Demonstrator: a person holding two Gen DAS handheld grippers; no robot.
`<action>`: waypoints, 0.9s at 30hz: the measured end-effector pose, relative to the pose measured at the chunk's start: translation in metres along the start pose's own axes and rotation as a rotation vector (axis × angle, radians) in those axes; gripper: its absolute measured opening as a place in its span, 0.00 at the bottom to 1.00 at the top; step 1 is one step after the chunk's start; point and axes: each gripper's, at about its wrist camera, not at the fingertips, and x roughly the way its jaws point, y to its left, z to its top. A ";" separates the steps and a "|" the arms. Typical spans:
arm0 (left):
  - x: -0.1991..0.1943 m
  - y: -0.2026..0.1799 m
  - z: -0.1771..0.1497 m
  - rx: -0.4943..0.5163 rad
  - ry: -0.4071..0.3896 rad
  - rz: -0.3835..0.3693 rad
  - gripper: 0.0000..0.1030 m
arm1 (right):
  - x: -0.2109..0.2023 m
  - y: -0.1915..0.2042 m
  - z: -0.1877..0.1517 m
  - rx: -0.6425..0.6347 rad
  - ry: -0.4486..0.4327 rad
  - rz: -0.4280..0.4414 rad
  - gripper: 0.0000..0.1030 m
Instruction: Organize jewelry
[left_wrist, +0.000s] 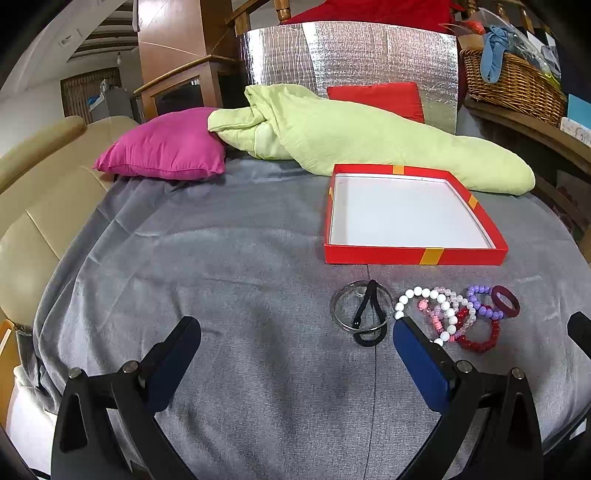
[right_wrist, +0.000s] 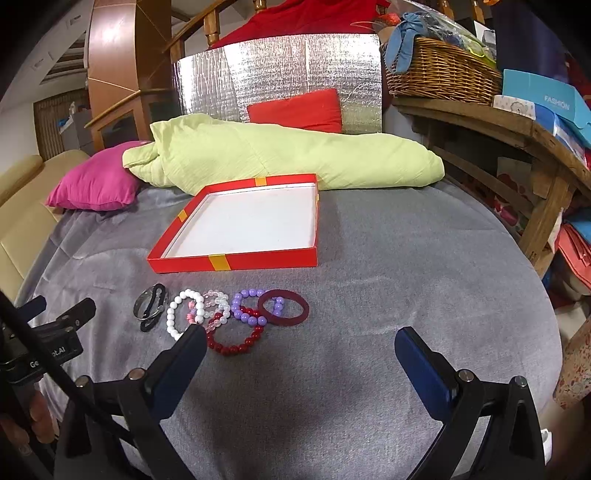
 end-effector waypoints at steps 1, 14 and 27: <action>0.002 0.001 0.001 -0.002 0.006 -0.006 1.00 | 0.001 -0.001 0.001 0.001 0.007 0.003 1.00; 0.053 0.021 0.017 -0.031 0.174 -0.179 1.00 | 0.069 -0.024 0.030 0.011 0.156 0.137 0.55; 0.095 -0.010 0.025 0.072 0.277 -0.301 0.80 | 0.141 -0.024 0.022 0.059 0.383 0.154 0.15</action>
